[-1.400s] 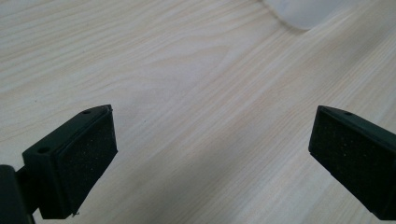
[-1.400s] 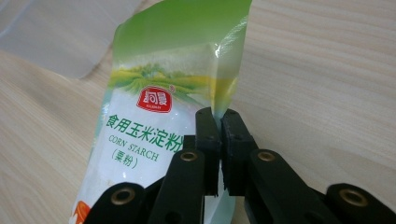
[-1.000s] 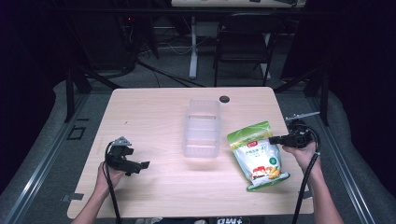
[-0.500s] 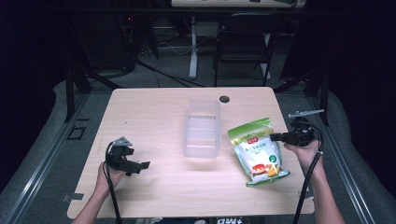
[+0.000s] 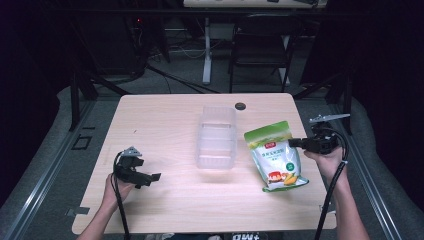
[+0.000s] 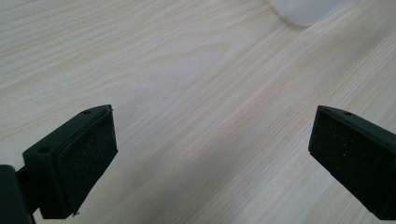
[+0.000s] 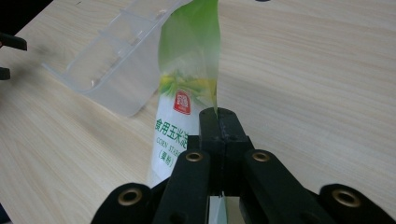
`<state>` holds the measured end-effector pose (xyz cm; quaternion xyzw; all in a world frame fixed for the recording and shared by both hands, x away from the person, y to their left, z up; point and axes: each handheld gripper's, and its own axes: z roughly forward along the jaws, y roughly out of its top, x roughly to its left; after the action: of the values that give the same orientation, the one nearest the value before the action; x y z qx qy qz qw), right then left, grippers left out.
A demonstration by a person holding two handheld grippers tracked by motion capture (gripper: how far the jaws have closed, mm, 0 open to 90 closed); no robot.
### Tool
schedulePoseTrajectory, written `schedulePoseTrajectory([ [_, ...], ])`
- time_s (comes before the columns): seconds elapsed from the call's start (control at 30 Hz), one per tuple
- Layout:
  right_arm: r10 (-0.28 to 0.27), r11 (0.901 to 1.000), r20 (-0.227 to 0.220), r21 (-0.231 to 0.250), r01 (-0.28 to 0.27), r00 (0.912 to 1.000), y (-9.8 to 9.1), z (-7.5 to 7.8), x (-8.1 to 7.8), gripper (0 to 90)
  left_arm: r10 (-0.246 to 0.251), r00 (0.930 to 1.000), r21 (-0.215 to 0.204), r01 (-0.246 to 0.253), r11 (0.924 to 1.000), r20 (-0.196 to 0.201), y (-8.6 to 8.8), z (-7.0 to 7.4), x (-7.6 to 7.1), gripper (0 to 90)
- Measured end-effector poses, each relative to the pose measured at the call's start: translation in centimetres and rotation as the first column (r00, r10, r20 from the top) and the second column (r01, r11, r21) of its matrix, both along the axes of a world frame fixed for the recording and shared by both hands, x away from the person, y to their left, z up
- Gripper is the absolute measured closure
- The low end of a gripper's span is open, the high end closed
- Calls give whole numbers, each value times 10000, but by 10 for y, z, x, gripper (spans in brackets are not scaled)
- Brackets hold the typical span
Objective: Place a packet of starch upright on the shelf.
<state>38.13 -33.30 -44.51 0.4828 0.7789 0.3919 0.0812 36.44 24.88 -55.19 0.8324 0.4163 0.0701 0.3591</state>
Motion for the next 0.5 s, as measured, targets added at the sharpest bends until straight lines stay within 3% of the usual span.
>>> schedulePoseTrajectory([
  [0.5,242,9996,388,-133,-237,9990,11,16,-5,900,72,10000,-33,-72,10000,14,0,0,0,11],
])
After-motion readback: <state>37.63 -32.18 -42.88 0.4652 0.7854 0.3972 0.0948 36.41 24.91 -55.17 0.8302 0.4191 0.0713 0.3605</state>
